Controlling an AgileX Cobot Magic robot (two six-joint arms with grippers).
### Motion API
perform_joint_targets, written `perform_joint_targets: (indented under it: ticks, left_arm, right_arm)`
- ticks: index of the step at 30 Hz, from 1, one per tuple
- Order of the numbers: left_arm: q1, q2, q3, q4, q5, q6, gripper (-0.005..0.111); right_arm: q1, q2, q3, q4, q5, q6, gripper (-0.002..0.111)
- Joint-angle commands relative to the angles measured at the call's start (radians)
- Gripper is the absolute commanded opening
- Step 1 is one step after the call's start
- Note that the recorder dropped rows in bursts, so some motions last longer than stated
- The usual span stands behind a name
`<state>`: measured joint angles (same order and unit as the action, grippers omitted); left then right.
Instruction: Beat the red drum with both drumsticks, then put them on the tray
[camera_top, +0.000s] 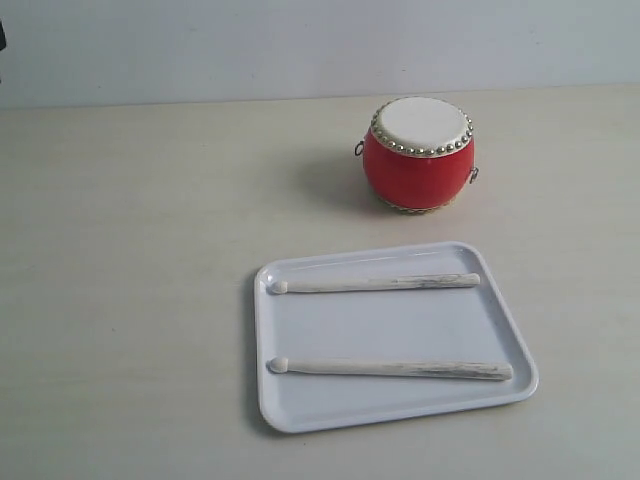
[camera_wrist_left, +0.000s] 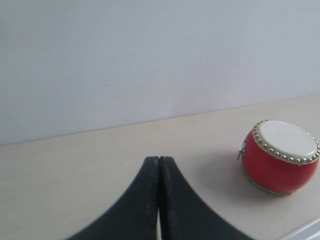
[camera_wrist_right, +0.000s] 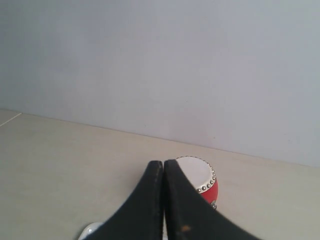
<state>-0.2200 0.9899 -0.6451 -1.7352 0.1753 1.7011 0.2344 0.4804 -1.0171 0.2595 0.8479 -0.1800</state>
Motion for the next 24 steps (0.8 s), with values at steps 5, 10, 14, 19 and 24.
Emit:
perform_joint_targets:
  ticks: [5, 10, 14, 19, 24]
  left_arm:
    - [-0.002, -0.005, 0.005, -0.009, 0.005, -0.006, 0.000]
    - [0.001, -0.010, 0.005, -0.009, 0.005, -0.006, 0.000]
    - [0.002, -0.077, 0.007, -0.009, 0.005, -0.017, 0.000]
    - [0.002, -0.251, 0.059, -0.009, 0.005, -0.020, 0.000]
    - [0.002, -0.459, 0.141, -0.009, 0.005, -0.020, 0.000]
  right_arm:
    - [-0.005, -0.003, 0.006, 0.003, -0.011, 0.002, 0.000]
    - [-0.005, -0.003, 0.006, 0.003, -0.011, 0.002, 0.000]
    - [-0.005, -0.003, 0.006, 0.003, -0.011, 0.002, 0.000]
    - [-0.005, -0.003, 0.006, 0.003, -0.004, 0.002, 0.000]
    - [-0.005, -0.003, 0.006, 0.003, -0.001, 0.002, 0.000]
